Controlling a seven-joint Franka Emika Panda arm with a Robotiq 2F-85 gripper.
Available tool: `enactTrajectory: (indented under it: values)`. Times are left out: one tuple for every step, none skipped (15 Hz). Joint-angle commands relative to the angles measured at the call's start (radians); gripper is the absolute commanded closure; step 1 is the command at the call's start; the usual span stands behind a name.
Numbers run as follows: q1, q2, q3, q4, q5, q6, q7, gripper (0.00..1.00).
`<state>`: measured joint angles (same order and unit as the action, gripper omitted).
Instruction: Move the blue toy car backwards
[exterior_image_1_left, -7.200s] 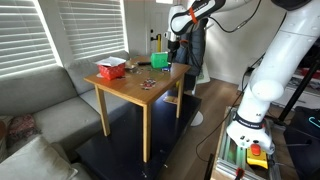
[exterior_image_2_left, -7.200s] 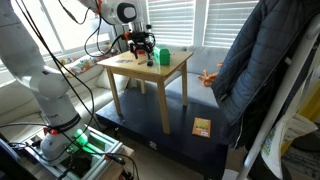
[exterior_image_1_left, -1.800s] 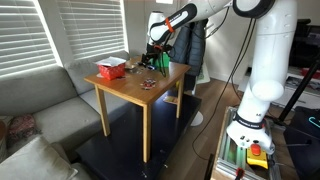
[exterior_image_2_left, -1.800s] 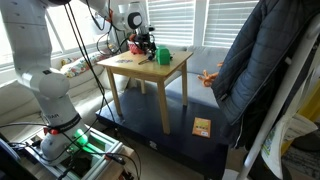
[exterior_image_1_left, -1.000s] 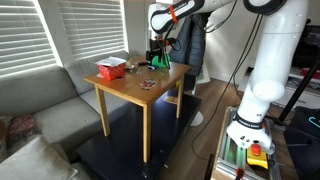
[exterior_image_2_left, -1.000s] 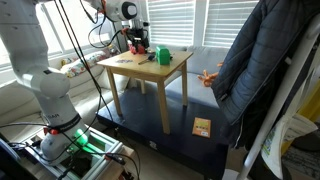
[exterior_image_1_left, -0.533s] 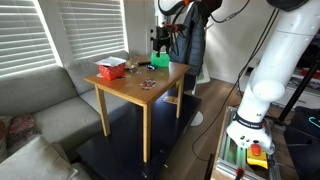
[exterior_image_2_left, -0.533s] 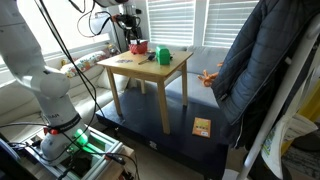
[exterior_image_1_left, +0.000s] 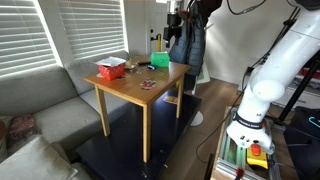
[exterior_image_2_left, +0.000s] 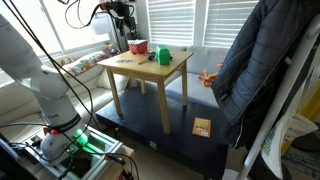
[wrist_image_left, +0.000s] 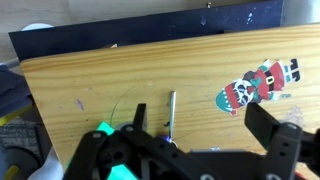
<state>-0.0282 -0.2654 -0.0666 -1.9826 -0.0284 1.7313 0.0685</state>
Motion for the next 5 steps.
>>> enactTrajectory:
  values:
    - [-0.01,-0.001,0.008,-0.001,0.003,-0.003,-0.004,0.0]
    - [-0.01,-0.001,0.008,-0.003,0.003,-0.003,-0.004,0.0]
    - [-0.01,0.0,0.008,-0.004,0.003,-0.003,-0.005,0.0]
    - [-0.01,0.0,0.008,-0.004,0.003,-0.003,-0.005,0.0]
    - [-0.01,0.0,0.008,-0.004,0.003,-0.003,-0.005,0.0]
